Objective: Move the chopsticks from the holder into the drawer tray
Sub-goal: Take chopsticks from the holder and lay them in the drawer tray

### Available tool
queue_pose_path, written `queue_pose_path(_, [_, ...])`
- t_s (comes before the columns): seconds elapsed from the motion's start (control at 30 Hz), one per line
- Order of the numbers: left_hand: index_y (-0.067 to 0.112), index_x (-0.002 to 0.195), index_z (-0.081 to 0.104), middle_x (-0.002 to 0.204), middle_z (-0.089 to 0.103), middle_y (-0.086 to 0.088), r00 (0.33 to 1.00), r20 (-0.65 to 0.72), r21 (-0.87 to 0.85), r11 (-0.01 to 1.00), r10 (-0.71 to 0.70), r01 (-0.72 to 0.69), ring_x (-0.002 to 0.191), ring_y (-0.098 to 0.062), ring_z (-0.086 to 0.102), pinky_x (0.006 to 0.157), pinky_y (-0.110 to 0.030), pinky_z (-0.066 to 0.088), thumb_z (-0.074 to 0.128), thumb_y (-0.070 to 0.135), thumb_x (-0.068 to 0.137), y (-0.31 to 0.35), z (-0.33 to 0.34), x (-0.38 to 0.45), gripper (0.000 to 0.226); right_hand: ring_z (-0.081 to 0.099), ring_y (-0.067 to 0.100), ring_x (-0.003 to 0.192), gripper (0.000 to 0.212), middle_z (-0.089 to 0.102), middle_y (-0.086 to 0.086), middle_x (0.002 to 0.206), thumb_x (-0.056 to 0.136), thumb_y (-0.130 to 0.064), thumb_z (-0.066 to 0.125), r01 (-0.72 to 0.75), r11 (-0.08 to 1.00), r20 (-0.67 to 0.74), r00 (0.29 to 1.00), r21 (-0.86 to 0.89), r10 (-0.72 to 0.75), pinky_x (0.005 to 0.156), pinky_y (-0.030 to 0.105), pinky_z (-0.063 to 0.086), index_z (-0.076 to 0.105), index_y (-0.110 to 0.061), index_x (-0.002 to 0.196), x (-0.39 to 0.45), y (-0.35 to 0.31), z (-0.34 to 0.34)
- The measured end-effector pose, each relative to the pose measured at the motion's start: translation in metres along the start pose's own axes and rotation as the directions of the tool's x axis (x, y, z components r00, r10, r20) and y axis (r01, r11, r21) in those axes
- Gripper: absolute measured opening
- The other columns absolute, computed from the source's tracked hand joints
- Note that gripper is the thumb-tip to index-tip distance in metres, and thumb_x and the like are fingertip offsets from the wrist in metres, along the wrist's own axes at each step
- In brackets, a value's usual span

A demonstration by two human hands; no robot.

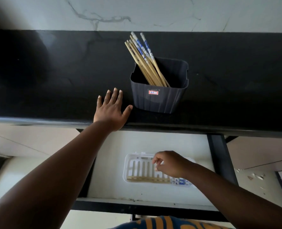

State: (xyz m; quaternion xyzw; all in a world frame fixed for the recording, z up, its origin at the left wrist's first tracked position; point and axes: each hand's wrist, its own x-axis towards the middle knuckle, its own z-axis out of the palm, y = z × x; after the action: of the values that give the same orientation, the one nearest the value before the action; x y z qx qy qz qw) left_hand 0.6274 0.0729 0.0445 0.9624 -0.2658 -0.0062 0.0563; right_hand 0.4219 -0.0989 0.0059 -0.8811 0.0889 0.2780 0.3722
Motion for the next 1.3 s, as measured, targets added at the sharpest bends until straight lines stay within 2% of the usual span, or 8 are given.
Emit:
queue_pose_path(0.17, [0.019, 0.155, 0.005, 0.164, 0.0, -0.002, 1.0, 0.006, -0.013, 1.0, -0.005, 0.005, 0.15, -0.022, -0.005, 0.12, -0.047, -0.005, 0.016, 0.064, 0.094, 0.002, -0.002, 0.0, 0.077, 0.058, -0.007, 0.064, 0.008, 0.069, -0.021, 0.075, 0.082, -0.027, 0.072, 0.307, 0.945, -0.334, 0.907, 0.108, -0.257, 0.062, 0.01, 0.046, 0.07, -0.03, 0.089, -0.026, -0.084, -0.073])
queue_pose_path(0.23, [0.019, 0.155, 0.004, 0.164, -0.002, -0.002, 1.0, 0.016, -0.012, 1.0, -0.01, 0.011, 0.15, -0.022, -0.005, 0.12, -0.046, -0.005, 0.016, 0.064, 0.093, 0.002, -0.002, 0.0, 0.077, 0.061, -0.005, 0.066, 0.006, 0.068, -0.02, 0.072, 0.083, -0.026, 0.069, 0.451, 0.888, -0.599, 0.69, -0.084, -0.407, 0.06, 0.012, 0.047, 0.069, -0.029, 0.089, -0.04, -0.11, -0.105])
queue_pose_path(0.33, [0.021, 0.155, 0.001, 0.164, -0.004, 0.0, 0.999, 0.03, -0.004, 1.0, -0.017, 0.017, 0.15, -0.02, -0.008, 0.12, -0.045, -0.006, 0.014, 0.064, 0.093, 0.002, 0.0, 0.0, 0.077, 0.064, 0.018, 0.082, 0.02, 0.071, -0.003, 0.093, 0.082, -0.025, 0.067, 0.3, 0.816, -0.71, 0.402, -0.494, -0.578, 0.068, 0.032, 0.052, 0.071, -0.023, 0.101, -0.048, -0.127, -0.141])
queue_pose_path(0.47, [0.021, 0.154, 0.0, 0.164, -0.006, 0.0, 0.999, 0.034, 0.006, 1.0, -0.022, 0.022, 0.149, -0.019, -0.01, 0.119, -0.044, -0.008, 0.013, 0.065, 0.093, 0.001, 0.003, -0.001, 0.077, 0.061, 0.027, 0.098, 0.032, 0.069, 0.001, 0.113, 0.091, -0.028, 0.061, 0.12, 0.774, -0.561, 0.622, -0.621, -0.546, 0.083, 0.037, 0.048, 0.066, -0.024, 0.122, -0.032, -0.117, -0.152])
queue_pose_path(0.73, [0.022, 0.152, -0.009, 0.161, -0.014, 0.002, 0.999, 0.035, 0.009, 1.0, -0.01, 0.01, 0.144, -0.016, -0.021, 0.117, -0.042, -0.013, 0.003, 0.068, 0.09, -0.003, 0.006, -0.001, 0.078, 0.067, 0.019, 0.089, 0.034, 0.075, 0.002, 0.102, 0.091, -0.008, 0.059, 0.235, 0.813, -0.539, 0.647, -0.532, -0.539, 0.073, 0.024, 0.046, 0.068, -0.018, 0.121, -0.014, -0.087, -0.174])
queue_pose_path(0.9, [0.023, 0.15, -0.013, 0.159, -0.017, 0.004, 1.0, 0.023, 0.004, 1.0, -0.011, 0.011, 0.144, -0.015, -0.022, 0.117, -0.042, -0.013, -0.001, 0.07, 0.087, -0.003, 0.007, -0.001, 0.08, 0.068, 0.009, 0.087, 0.018, 0.075, -0.008, 0.095, 0.086, -0.043, 0.065, 0.235, 0.91, -0.491, 0.781, -0.341, -0.386, 0.078, 0.031, 0.054, 0.075, -0.035, 0.098, -0.009, -0.089, -0.204])
queue_pose_path(1.03, [0.024, 0.145, -0.019, 0.157, -0.02, 0.004, 1.0, 0.024, 0.005, 1.0, -0.009, 0.009, 0.144, -0.017, -0.023, 0.117, -0.041, -0.014, -0.009, 0.073, 0.082, -0.003, 0.008, -0.001, 0.081, 0.066, 0.013, 0.065, 0.02, 0.073, -0.007, 0.075, 0.077, -0.049, 0.069, 0.224, 0.948, -0.591, 0.743, -0.224, -0.315, 0.062, 0.029, 0.051, 0.074, -0.03, 0.081, 0.008, -0.11, -0.216])
queue_pose_path(1.3, [0.025, 0.145, -0.02, 0.157, -0.022, 0.004, 0.999, 0.029, -0.002, 1.0, -0.016, 0.016, 0.144, -0.017, -0.025, 0.116, -0.04, -0.017, -0.003, 0.071, 0.085, -0.003, 0.008, -0.002, 0.077, 0.061, 0.023, 0.08, 0.015, 0.066, 0.003, 0.097, 0.084, -0.022, 0.064, 0.024, 0.963, -0.676, 0.708, -0.269, -0.207, 0.061, 0.029, 0.046, 0.06, -0.017, 0.098, 0.05, -0.148, -0.2])
